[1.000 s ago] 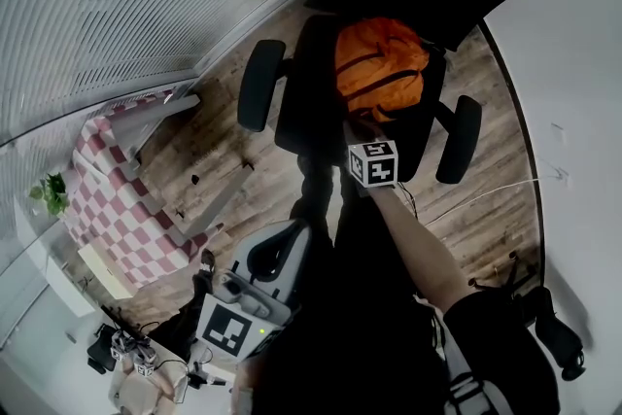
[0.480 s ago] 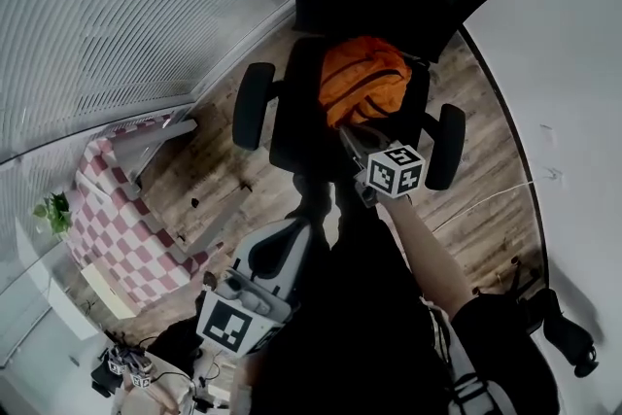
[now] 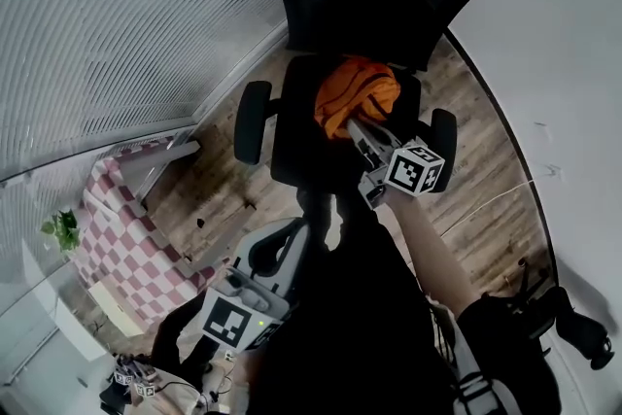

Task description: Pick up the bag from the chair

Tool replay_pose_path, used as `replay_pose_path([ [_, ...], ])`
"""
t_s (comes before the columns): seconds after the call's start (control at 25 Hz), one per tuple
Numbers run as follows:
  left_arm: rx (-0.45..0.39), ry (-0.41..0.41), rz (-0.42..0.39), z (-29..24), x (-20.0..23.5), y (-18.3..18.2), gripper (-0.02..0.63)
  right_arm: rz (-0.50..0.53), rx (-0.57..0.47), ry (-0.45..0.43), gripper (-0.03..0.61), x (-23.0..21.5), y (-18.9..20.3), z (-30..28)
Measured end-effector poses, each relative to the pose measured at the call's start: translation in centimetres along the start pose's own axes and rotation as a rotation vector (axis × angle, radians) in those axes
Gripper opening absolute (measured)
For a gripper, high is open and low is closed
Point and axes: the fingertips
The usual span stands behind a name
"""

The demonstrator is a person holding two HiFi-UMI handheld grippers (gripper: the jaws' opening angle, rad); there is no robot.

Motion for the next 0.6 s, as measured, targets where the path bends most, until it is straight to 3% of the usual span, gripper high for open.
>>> replay_pose_path([
  [0.28, 0.011, 0.014, -0.034, 1.8, -0.1, 0.0, 0.034, -0.02, -0.037, -0.036, 0.023, 3.2, -0.9, 2.1],
  [0.6, -0.01, 0.053, -0.074, 6.5, -0.4, 0.5, 0.034, 0.021, -0.033, -0.03, 0.023, 7.8, 3.5, 5.7],
])
Point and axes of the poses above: the fingertips, and each gripper's own axes: z backward along the fingers, x to its left, y out of its underside, and after that the axes turned 10 degrees about y, right-handed
